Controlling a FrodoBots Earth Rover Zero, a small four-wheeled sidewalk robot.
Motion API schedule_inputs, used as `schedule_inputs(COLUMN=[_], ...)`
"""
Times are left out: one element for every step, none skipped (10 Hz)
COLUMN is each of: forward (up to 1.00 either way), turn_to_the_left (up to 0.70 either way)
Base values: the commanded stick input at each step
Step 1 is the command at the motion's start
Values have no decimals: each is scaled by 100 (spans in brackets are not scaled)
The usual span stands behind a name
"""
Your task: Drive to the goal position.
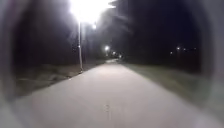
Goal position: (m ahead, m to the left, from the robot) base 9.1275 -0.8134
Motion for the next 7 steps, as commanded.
schedule_inputs(forward=[100, 100, 100, 100, 100, 100, 100], turn_to_the_left=[0, 0, 0, 0, 0, 0, 0])
